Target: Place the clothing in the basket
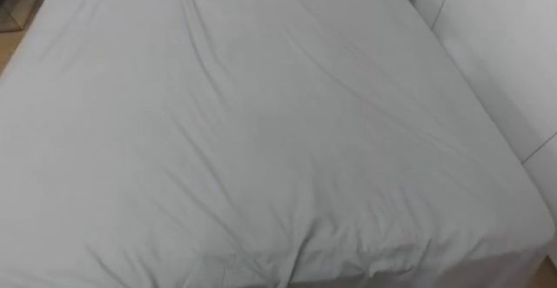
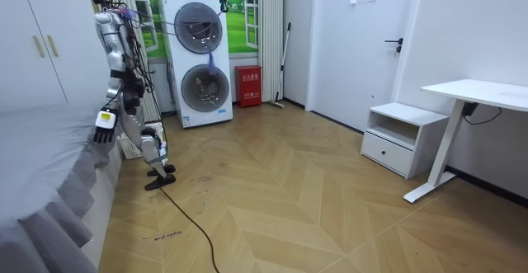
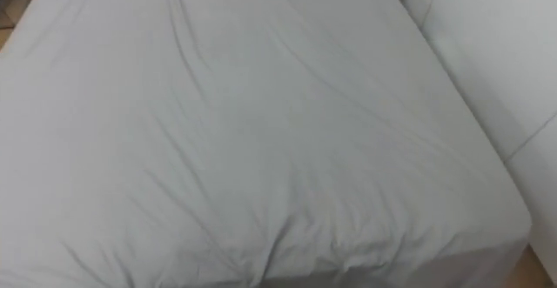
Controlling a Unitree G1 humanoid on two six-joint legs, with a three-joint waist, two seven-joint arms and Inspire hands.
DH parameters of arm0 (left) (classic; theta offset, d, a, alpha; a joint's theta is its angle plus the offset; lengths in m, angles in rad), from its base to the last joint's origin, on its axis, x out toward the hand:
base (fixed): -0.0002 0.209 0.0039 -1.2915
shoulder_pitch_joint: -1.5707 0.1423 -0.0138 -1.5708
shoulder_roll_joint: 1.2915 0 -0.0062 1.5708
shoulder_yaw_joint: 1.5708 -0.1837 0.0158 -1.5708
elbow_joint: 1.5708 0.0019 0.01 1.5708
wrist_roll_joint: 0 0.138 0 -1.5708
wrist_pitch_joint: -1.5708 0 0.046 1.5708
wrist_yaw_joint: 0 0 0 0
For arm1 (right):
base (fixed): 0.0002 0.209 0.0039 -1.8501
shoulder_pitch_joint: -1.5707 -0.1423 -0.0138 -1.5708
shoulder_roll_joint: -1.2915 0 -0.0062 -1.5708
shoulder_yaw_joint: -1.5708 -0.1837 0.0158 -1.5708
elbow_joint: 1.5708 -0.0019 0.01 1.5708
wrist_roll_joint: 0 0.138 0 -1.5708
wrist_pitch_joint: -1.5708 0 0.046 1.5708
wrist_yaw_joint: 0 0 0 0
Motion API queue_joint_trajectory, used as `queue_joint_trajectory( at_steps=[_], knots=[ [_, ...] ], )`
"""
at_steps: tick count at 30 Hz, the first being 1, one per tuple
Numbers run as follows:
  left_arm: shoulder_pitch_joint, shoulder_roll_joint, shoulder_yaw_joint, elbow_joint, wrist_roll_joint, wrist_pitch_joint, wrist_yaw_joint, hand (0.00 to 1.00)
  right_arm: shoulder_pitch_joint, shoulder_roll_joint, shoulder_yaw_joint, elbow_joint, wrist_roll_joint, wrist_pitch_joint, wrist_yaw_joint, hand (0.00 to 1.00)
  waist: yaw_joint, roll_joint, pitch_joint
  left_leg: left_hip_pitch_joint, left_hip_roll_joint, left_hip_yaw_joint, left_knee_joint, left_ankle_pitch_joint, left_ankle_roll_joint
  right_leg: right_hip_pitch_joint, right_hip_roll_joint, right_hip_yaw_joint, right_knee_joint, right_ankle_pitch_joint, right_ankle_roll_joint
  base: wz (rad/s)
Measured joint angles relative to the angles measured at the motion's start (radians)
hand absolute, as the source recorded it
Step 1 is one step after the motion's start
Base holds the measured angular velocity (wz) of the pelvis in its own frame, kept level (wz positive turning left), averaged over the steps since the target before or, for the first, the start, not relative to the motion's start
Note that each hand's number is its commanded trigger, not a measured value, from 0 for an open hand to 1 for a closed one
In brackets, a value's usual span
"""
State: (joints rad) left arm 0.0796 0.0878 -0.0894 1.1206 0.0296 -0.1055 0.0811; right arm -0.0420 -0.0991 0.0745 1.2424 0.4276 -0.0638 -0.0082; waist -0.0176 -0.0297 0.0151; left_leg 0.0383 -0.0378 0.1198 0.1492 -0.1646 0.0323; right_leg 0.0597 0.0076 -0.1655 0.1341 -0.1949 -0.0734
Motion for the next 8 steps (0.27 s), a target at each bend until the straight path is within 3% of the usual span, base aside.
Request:
queue_joint_trajectory(
  at_steps=[8],
  knots=[
    [0.026, -0.002, 0.031, 0.010, -0.039, 0.000, 0.004, 0.00, 0.009, 0.001, 0.014, -0.006, 0.000, 0.001, 0.006, 0.00, 0.011, -0.007, -0.0019, 0.010, -0.007, -0.015, 0.000, -0.006, 0.010, 0.023, -0.006, -0.004, -0.001, -0.006, 0.007, 0.03]
  ],
)
